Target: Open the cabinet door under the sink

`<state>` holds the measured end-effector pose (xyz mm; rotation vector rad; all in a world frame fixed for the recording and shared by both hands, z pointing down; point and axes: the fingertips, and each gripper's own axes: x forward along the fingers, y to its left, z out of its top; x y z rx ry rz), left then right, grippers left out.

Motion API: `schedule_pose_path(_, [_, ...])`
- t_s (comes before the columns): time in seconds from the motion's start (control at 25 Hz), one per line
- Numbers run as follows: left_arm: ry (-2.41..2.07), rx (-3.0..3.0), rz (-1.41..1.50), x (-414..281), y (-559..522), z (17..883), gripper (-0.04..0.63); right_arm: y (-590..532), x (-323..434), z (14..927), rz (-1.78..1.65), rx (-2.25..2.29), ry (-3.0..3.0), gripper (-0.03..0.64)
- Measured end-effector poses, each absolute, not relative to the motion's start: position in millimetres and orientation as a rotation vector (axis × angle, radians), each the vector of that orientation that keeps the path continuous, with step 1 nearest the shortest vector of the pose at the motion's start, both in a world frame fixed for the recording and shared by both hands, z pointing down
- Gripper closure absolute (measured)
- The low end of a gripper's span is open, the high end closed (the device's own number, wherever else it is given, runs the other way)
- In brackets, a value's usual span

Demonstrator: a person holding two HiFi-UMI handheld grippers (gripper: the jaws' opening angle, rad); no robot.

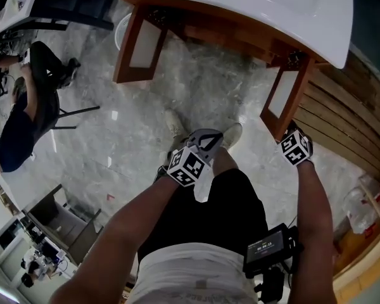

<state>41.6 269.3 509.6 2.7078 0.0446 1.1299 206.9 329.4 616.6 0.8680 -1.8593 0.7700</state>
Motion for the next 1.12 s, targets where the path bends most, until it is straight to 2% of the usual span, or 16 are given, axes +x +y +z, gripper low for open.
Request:
schedule_pose_path(0.28, [-0.063,2.665,1.132,31,260,495,0.586,344,223,617,0.726,0.901,-1.813,0.526])
schedule_pose_path(0.52, [-0.258,2.579,1.062,12,237,469,0.586,364,243,606,0.869,1.206,-1.672,0.528])
schedule_pose_path(0.64, [-0.305,2.58,1.06,3,227,458,0.586,376,251,584,0.873,1.282,-1.654,0.529])
schedule_pose_path(0.92, [-0.299,2.597,1.049,-8,216,426,0.586,393,267,514,0.897,1.494,-1.621,0.594])
schedule_pose_path(1.12, [-0.31,2.625,0.994,-17,195,393,0.586,352,264,442,0.815,1.62,-1.668,0.603])
